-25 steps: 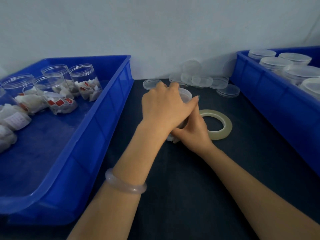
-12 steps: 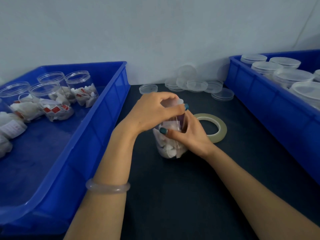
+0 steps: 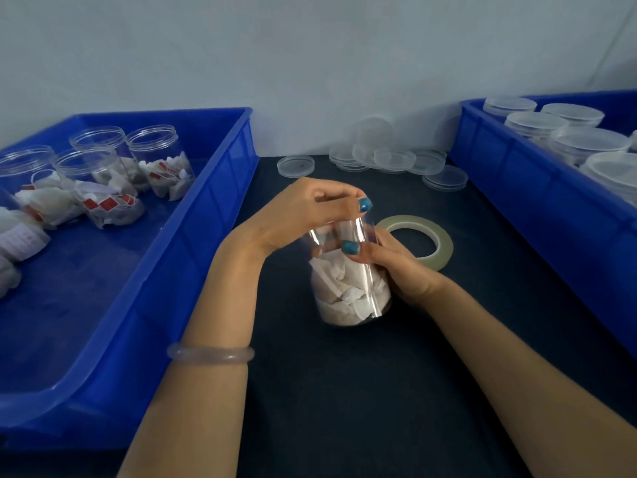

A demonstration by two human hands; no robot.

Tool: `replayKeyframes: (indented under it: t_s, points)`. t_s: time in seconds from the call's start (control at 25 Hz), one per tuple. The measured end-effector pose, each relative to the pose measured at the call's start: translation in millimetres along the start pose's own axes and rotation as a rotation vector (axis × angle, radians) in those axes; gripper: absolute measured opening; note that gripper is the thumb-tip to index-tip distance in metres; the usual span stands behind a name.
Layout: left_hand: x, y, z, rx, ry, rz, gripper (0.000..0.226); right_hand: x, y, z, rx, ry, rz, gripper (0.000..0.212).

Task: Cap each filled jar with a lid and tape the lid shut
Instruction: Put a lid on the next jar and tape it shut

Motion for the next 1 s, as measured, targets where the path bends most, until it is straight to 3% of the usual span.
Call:
replayKeyframes:
  t_s: [0.28,0.44,0.52,0.64,0.72,0.84,1.0]
  points:
    - [6,-3,-18,-0.161,-0.180,-0.029,0.038,-11,-4,28,0.105,-0.135,-0.187,0.058]
    - [10,-2,-31,-0.128,-0.172,-0.015,0.035,-14,-8,39,0.101,-0.136,-0.197,0.034]
    - [8,0,-33,-0.078,-0.132,-0.049,0.029,-18,-7,40,0.099,-0.178,-0.245,0.034]
    - [-10,11,-30,0.111,0.127,-0.314,0.026,-24,-5,34,-0.034,-0.536,-0.501,0.077]
    - [-25,17,-32,0.258,0.293,-0.429,0.035,-30,-6,29,-0.124,-0.868,-0.665,0.091]
    - [-30,22,-32,0.386,0.437,-0.465,0.051,-35,-5,24,-0.092,-1.215,-0.780,0.094]
    - [-26,24,-25,0.515,0.578,-0.445,0.068,-36,-5,22,-0.003,-1.380,-0.770,0.091]
Point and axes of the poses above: each hand's wrist, its own y-axis towards the middle knuckle, its own x-axis out of the back of the hand, z = x × y, the point moved 1 cm from there along y, towards the middle knuckle, and after that the axes turned 4 degrees about z, right-handed, at the moved point
